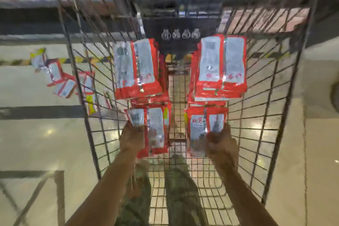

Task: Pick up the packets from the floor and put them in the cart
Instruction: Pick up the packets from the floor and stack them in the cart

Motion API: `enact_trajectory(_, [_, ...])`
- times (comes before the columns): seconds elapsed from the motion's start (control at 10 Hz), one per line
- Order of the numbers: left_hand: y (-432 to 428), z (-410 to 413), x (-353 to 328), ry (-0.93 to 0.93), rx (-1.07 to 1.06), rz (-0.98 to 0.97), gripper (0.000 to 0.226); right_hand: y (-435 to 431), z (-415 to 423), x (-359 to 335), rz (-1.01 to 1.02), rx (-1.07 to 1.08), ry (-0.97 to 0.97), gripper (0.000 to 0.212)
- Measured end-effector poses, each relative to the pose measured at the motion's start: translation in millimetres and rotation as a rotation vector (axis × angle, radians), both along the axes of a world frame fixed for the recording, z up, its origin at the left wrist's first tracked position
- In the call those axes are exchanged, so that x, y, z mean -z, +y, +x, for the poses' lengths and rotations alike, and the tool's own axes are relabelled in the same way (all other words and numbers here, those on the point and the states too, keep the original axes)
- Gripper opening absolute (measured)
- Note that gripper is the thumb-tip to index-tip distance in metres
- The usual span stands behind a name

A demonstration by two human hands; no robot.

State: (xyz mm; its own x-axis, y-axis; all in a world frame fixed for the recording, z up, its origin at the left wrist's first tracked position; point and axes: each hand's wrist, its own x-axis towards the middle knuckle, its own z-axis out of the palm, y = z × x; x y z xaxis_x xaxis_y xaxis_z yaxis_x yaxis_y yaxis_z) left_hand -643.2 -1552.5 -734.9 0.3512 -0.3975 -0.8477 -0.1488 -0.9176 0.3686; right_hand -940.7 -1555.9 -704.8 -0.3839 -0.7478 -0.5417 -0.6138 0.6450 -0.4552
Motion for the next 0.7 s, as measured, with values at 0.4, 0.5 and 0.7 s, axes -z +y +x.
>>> enact_trajectory(0.4, [11, -66, -31, -0.632, 0.748, -0.351, 0.069, 17, 20, 45, -0.506, -0.65, 0.427, 0.067])
enact_trajectory(0.5, [18, -58, -9, -0.613, 0.892, -0.324, 0.072, 16, 20, 55, -0.353, -0.638, 0.458, 0.073])
enact_trajectory(0.7, [20, -43, 11, -0.635, 0.977, -0.309, 0.074, -4, 24, 52, -0.138, -0.428, 0.379, 0.072])
